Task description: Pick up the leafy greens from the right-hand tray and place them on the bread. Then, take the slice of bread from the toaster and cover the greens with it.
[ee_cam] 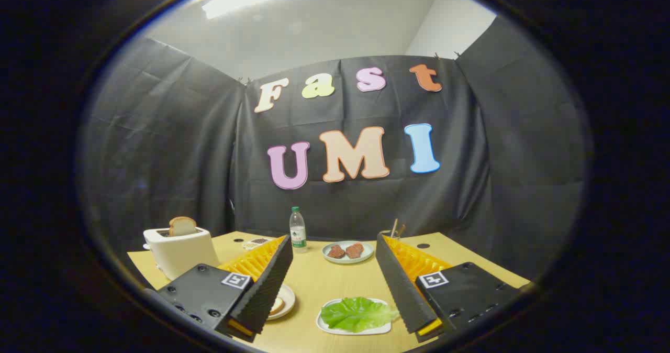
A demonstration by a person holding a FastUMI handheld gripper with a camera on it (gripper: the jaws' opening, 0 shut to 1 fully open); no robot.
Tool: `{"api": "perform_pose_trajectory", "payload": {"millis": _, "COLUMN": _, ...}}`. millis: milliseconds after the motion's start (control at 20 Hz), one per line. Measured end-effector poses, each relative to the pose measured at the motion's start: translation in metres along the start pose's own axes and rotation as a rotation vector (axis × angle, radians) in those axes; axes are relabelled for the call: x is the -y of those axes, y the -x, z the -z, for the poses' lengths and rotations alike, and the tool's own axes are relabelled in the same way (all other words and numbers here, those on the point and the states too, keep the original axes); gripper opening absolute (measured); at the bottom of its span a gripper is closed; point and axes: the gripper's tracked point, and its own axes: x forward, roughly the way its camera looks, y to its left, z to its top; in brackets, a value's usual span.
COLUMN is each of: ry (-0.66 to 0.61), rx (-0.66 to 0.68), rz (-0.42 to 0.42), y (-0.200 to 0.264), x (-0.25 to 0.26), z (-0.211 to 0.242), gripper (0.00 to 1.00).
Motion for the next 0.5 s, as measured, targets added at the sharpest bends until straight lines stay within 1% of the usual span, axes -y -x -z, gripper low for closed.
{"api": "perform_pose_trajectory", "payload": {"millis": 150, "ry": 0.015, "rx": -0.009, "rz": 0.011, "y": -0.002, "x": 0.004, "z": 0.003, "gripper": 1.00}}
{"api": "perform_pose_trajectory", "payload": {"millis": 300, "ry": 0.037, "rx": -0.018, "rz": 0.052, "y": -0.004, "x": 0.015, "z": 0.008, "gripper": 1.00}}
{"api": "perform_pose_trajectory", "payload": {"millis": 500, "ry": 0.012, "rx": -0.030, "rz": 0.066, "y": -0.007, "x": 0.020, "z": 0.013, "gripper": 1.00}}
